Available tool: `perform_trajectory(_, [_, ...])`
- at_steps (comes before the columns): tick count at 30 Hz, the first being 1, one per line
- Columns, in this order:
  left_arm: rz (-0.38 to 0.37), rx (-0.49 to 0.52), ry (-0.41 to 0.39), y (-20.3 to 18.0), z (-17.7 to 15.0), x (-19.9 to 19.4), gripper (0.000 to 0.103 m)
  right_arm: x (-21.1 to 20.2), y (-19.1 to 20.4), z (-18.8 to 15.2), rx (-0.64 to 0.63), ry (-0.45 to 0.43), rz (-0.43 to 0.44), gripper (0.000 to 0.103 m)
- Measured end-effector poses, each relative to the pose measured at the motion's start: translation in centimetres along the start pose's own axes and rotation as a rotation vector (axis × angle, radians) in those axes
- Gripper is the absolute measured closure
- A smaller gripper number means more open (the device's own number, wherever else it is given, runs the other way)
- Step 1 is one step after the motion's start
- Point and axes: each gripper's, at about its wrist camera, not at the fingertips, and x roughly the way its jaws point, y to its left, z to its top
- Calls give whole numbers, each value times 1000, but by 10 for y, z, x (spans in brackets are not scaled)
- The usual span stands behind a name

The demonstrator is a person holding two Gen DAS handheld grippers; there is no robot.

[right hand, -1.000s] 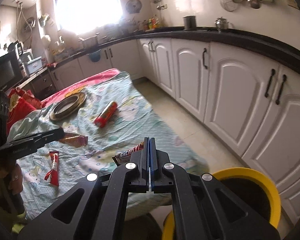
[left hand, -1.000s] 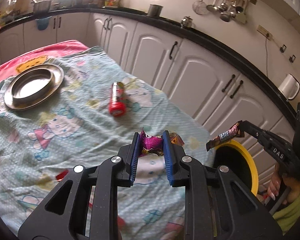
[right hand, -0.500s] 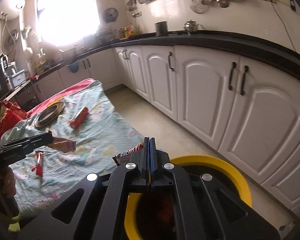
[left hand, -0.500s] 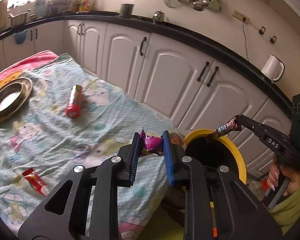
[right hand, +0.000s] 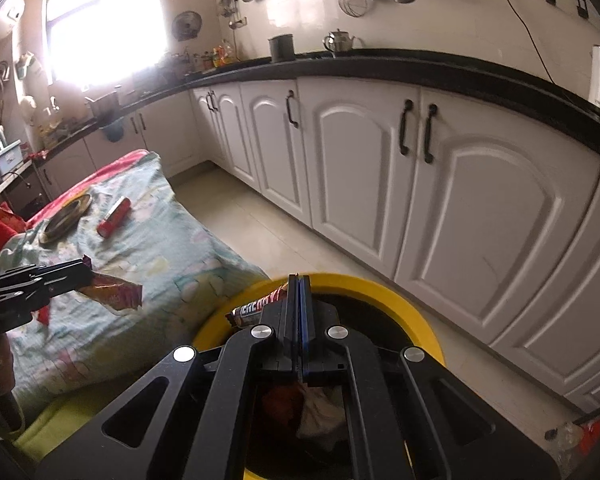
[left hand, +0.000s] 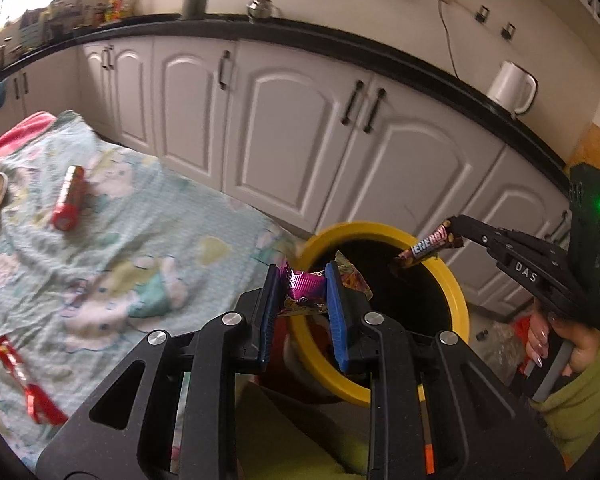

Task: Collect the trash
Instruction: 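Open both tools to drop both wrappers into the bin, then move both open tools back to the red candy wrapper and red snack tube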

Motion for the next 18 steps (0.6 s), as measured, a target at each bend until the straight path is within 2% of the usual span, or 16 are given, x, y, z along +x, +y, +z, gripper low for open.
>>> perform_trajectory(9, [-60,44,88,-31,-15,36,85,2,-27,-21,34,58,-28,102])
perform_trajectory(12, [-63,49,104,-36,-18,43,79,3,-33,-25,49,74,-22,102])
perform_trajectory(13, [-57,48,105,-36,-18,44,71,4,-36,-26,55,80,-20,101])
perform_trajectory(14, [-44,45,108,-35,-19,45,59,5,-38,-27,63,84,-25,98])
perform_trajectory(15, [-32,40,109,-33,-19,46,52,6,-40,-28,71,86,-26,86])
perform_trajectory(17, [-16,19,104,-27,-19,44,44,5,-44,-29,98,79,-23,69])
perform_trajectory(18, [-13,5,104,-23,-18,42,38,5,-45,-28,103,74,-22,66])
